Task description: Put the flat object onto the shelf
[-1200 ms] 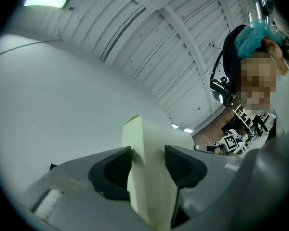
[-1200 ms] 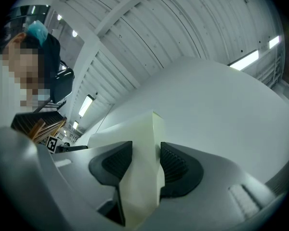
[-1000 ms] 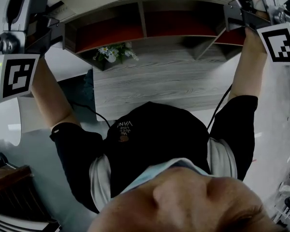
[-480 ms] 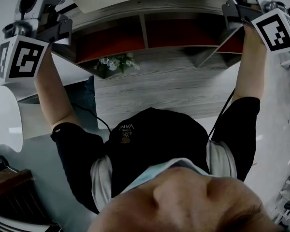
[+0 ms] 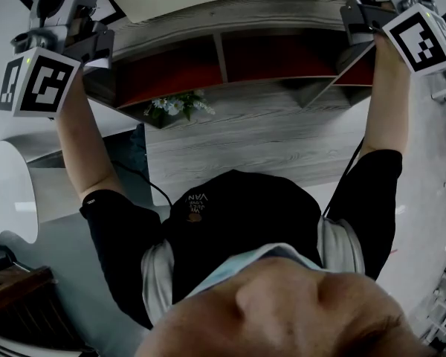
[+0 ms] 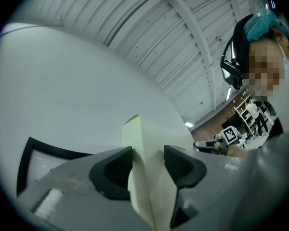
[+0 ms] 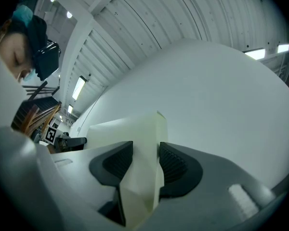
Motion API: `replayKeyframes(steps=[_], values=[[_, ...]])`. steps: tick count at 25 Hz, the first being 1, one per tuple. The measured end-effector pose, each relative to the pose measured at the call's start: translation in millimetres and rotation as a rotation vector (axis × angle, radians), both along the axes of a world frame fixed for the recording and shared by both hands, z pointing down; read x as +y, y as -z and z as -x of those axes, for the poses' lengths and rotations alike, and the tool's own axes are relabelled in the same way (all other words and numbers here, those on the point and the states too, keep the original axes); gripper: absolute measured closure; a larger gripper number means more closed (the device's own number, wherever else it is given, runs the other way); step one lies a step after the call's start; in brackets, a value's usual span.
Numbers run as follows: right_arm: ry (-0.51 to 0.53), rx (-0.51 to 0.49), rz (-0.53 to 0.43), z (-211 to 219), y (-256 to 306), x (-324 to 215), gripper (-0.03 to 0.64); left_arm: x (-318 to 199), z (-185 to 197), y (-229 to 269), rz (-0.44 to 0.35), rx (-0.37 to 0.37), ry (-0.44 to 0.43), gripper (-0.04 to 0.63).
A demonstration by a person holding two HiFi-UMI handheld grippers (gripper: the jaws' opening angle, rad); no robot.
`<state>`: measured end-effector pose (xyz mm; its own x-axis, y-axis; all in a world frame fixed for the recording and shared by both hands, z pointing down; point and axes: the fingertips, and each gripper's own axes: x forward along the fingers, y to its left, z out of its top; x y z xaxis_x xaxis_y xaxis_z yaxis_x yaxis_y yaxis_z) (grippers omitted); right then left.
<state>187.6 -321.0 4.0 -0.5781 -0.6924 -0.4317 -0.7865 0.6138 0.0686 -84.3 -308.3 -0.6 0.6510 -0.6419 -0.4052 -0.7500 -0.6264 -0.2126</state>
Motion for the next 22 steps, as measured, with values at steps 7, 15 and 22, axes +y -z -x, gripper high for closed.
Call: replayKeyframes(steps=[7,15,22], values=[[-0.013,0.004,0.015,0.2,-6.2,-6.5,0.453,-10.2,4.1,-8.4,0.014,-0.004,0.005,0.383],[-0.024,-0.002,-0.013,1.1,-6.8,-3.1,0.441,-9.3,7.3,-11.6,-0.023,0.028,0.007,0.383],[-0.023,-0.022,0.014,-0.9,-14.0,-5.8,0.372,-10.4,10.1,-21.9,0.011,0.025,-0.005,0.371]])
